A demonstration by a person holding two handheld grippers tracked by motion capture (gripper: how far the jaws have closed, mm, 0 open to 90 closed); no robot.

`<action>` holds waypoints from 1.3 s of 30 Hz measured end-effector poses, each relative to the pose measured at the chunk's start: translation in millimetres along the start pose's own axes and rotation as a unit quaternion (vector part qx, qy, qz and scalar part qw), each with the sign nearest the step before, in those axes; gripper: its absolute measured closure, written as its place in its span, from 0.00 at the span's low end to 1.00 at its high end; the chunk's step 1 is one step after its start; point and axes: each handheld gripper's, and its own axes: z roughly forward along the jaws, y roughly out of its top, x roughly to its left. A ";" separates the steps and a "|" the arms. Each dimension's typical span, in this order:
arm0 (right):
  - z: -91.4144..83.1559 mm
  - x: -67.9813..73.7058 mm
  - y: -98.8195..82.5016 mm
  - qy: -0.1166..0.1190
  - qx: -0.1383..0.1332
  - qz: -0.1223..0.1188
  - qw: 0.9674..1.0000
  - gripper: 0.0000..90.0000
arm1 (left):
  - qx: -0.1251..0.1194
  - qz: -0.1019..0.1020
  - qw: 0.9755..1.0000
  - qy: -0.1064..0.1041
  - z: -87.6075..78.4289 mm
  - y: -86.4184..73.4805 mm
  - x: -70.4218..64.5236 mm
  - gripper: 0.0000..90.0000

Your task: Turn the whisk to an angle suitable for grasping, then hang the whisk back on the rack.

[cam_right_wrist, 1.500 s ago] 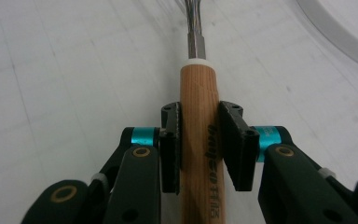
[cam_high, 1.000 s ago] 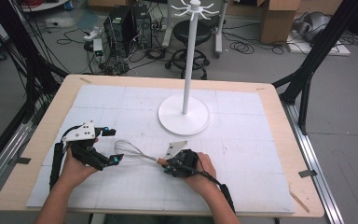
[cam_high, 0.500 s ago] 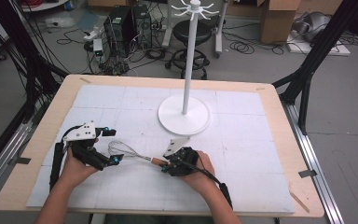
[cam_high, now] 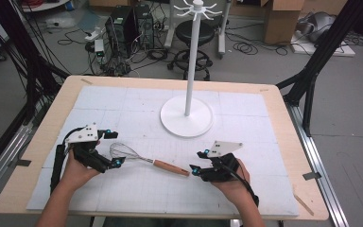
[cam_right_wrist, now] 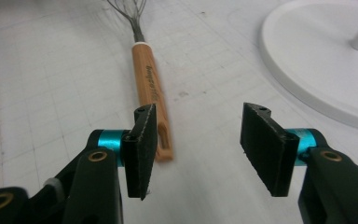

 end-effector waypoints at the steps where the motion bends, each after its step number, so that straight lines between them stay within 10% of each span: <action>1: -2.6 -0.7 -2.5 -0.004 -0.001 0.004 1.000 0.49 | 0.000 0.000 1.000 -0.001 0.1 0.1 0.0 0.02; 16: -35.5 -16.4 -21.5 -0.018 -0.042 0.051 0.998 0.38 | -0.001 0.003 1.000 -0.013 1.2 0.6 -2.7 0.02; 39: -36.7 -22.0 -23.1 -0.032 -0.051 0.061 0.996 0.29 | -0.001 0.006 1.000 -0.023 1.9 0.9 -4.0 0.02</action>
